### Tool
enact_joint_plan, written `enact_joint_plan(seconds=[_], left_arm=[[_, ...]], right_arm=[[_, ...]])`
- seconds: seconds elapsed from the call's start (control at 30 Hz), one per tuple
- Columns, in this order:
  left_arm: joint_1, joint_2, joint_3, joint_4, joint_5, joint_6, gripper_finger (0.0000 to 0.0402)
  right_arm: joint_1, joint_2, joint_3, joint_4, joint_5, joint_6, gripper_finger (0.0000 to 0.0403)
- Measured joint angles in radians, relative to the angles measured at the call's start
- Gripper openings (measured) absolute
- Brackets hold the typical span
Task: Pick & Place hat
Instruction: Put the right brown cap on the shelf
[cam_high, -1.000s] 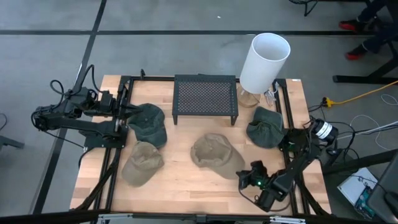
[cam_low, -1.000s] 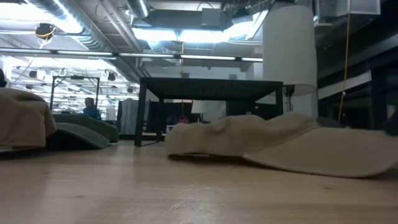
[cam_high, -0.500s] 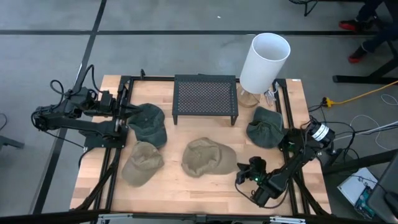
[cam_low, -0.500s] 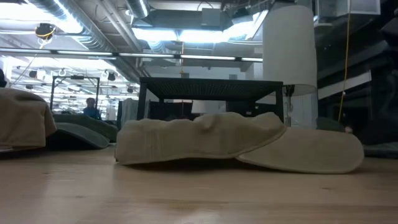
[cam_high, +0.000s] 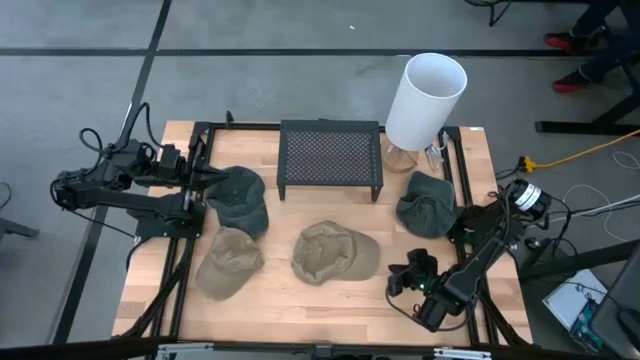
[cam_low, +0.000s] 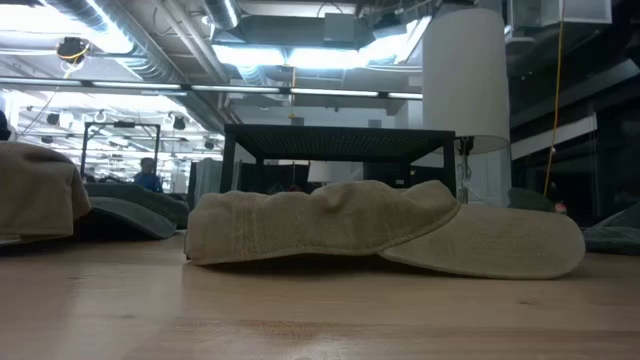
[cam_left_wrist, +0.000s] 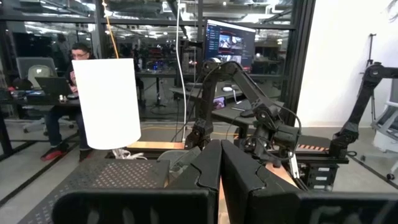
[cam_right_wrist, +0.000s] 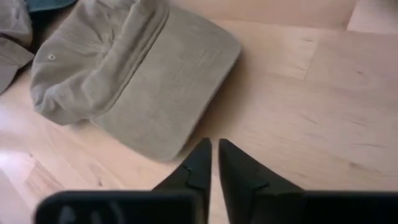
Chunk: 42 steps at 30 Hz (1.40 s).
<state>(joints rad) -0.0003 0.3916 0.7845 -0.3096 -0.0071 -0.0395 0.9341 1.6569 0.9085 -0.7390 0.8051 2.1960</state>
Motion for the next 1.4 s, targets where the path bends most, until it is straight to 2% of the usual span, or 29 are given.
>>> enact_joint_plan(seconds=[0.17, 0.3, 0.43, 0.6, 0.8, 0.9, 1.0, 1.1, 1.2, 1.4], left_arm=[[0.0, 0.0, 0.0, -0.001, 0.0, 0.0, 0.0004], [0.0, 0.0, 0.0, -0.003, 0.0, 0.0, 0.0004], [0.0, 0.0, 0.0, -0.009, 0.0, 0.0, 0.0004], [0.0, 0.0, 0.0, -0.009, 0.014, 0.0, 0.0004], [0.0, 0.0, 0.0, -0.009, 0.03, -0.003, 0.0004], [0.0, 0.0, 0.0, -0.009, 0.03, -0.004, 0.0004], [0.0, 0.0, 0.0, -0.01, 0.031, -0.016, 0.0004], [0.0, 0.0, 0.0, -0.01, 0.031, -0.026, 0.0004], [0.0, 0.0, 0.0, -0.01, 0.031, -0.03, 0.0004], [0.0, 0.0, 0.0, -0.01, 0.031, -0.037, 0.0004]], right_arm=[[-0.014, 0.0, 0.0, 0.017, -0.007, -0.001, 0.0118], [-0.028, 0.0, -0.008, 0.028, -0.058, 0.003, 0.0178], [-0.05, -0.009, -0.101, 0.171, -0.126, -0.027, 0.021], [-0.052, -0.123, -0.274, 0.483, -0.136, -0.201, 0.0198], [-0.052, -0.333, -0.42, 0.526, -0.151, -0.241, 0.0157], [-0.052, -0.386, -0.51, 0.666, -0.152, -0.241, 0.0145], [-0.052, -0.381, -0.611, 0.893, -0.138, -0.246, 0.0142], [-0.052, -0.363, -0.674, 1.05, -0.057, -0.277, 0.0141], [-0.063, -0.353, -0.698, 1.094, -0.021, -0.293, 0.0141], [-0.121, -0.321, -0.681, 1.127, -0.052, -0.329, 0.0141]])
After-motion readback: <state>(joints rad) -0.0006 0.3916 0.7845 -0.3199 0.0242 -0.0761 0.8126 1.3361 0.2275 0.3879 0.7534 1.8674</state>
